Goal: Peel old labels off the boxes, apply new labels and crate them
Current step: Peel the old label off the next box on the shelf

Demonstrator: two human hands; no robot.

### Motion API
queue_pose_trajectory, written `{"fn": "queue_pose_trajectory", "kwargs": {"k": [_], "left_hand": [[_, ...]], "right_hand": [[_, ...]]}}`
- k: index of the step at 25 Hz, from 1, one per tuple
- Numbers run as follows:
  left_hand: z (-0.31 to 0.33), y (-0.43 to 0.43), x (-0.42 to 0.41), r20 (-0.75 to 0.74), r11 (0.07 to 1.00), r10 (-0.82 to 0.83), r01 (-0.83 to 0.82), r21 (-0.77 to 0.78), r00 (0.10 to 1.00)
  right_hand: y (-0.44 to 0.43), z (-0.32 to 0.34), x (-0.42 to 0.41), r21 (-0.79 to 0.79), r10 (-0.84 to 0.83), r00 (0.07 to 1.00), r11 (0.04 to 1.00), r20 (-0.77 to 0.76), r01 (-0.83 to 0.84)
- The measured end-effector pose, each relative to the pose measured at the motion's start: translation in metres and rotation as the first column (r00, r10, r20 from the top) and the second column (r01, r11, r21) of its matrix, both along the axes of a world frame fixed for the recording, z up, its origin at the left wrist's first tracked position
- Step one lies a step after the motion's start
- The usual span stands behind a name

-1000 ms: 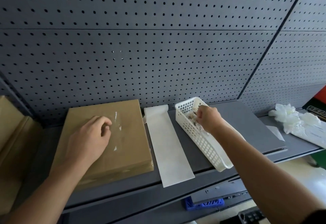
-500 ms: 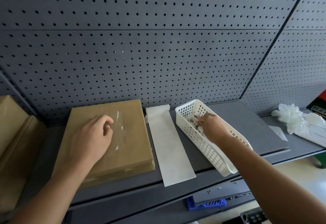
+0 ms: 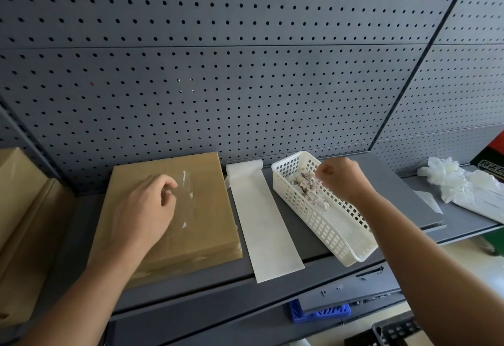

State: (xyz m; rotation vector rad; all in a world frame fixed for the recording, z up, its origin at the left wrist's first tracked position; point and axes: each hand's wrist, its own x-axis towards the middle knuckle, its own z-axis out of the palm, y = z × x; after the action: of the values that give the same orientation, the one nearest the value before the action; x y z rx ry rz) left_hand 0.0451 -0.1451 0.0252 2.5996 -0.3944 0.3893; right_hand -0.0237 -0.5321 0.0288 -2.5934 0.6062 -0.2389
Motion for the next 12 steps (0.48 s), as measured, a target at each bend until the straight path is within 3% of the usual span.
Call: {"fn": "queue_pose_trajectory", "kwargs": {"k": [7, 12], "left_hand": [[0.004, -0.002, -0.007, 0.002, 1.000, -0.001, 0.001, -0.018, 1.000], [0.002, 0.000, -0.009, 0.005, 1.000, -0.003, 0.003, -0.018, 1.000]], "right_hand": [[0.004, -0.008, -0.002, -0.029, 0.039, 0.999, 0.999, -0.025, -0.040], [0.010, -0.028, -0.001, -0.305, 0.036, 0.997, 0.951, -0.061, -0.053]]}}
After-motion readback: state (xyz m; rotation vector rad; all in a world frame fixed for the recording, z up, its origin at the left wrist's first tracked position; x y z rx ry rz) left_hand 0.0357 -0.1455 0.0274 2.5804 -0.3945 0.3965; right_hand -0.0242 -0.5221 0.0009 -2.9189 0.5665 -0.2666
